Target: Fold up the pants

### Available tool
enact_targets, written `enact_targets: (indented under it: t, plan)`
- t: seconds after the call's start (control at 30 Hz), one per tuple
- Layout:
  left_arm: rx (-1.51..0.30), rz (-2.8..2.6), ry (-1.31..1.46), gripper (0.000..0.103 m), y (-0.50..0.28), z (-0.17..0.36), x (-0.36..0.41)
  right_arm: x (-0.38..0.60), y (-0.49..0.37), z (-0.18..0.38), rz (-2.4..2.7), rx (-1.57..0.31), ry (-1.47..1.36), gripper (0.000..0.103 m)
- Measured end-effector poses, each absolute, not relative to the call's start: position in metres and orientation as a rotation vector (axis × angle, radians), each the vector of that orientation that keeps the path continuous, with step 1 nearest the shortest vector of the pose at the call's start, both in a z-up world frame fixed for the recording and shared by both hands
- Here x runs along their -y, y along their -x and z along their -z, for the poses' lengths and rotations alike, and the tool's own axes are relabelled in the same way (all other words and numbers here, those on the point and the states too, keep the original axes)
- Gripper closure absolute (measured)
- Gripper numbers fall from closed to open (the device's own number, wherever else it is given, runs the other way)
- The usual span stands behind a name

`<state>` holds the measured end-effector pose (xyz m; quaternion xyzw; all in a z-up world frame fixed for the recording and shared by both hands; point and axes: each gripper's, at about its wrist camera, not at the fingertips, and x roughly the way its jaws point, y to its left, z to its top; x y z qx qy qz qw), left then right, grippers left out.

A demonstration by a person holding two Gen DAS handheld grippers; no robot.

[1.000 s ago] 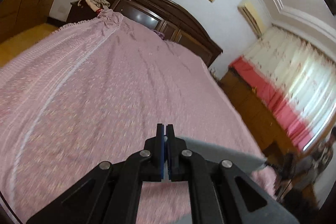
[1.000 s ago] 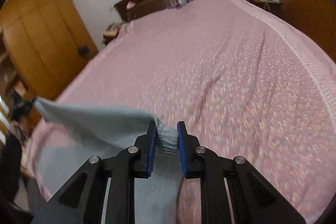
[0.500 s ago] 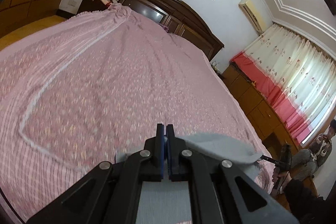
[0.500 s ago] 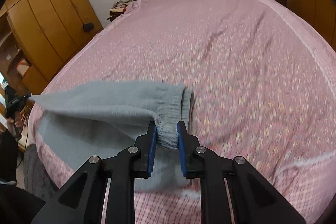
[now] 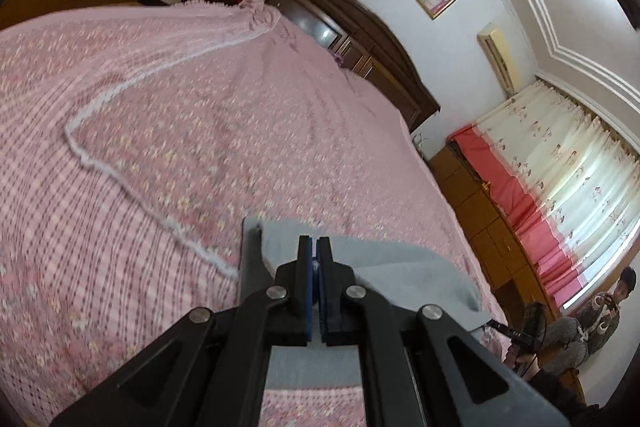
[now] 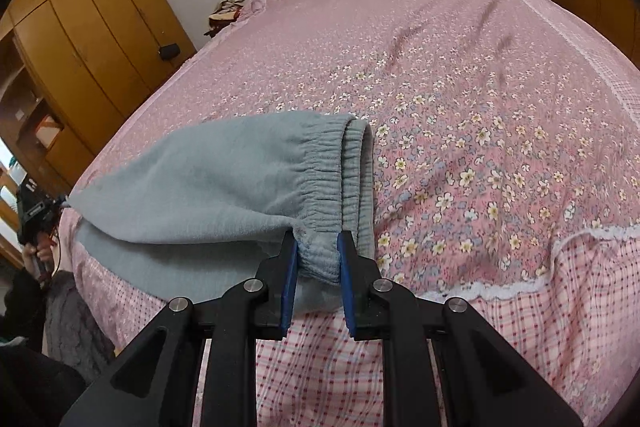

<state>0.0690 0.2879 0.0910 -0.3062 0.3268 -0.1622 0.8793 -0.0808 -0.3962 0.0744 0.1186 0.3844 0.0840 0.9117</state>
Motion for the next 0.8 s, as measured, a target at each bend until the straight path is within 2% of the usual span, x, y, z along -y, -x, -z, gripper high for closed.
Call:
enact_targets:
  t: [0.33, 0.53, 0.57, 0.6, 0.67, 0.77, 0.8]
  plan:
    - [-0.619, 0.374, 0.648, 0.101, -0.045, -0.102, -0.302, 0.41, 0.1, -0.078, -0.167, -0.741, -0.285, 0.083]
    - [-0.726, 0.351, 0.608, 0.1, -0.029, -0.072, -0.294, 0.414, 0.108, -0.065, -0.163, -0.747, -0.312, 0.082]
    - [-0.761, 0.305, 0.608, 0.098, -0.026, -0.062, -0.296, 0.415, 0.108, -0.064, -0.158, -0.755, -0.312, 0.081]
    - [-0.795, 0.251, 0.595, 0.093, -0.023, -0.055, -0.299, 0.416, 0.108, -0.064, -0.154, -0.761, -0.314, 0.072]
    - [-0.828, 0.224, 0.617, 0.072, -0.011, -0.047, -0.31, 0.421, 0.112, -0.063, -0.138, -0.788, -0.312, 0.053]
    - [-0.732, 0.246, 0.702, 0.055, 0.016, -0.051, -0.333, 0.428, 0.121, -0.066, -0.167, -0.81, -0.296, 0.05]
    - [-0.695, 0.237, 0.719, 0.055, 0.022, -0.053, -0.339, 0.43, 0.123, -0.068, -0.162, -0.807, -0.292, 0.049]
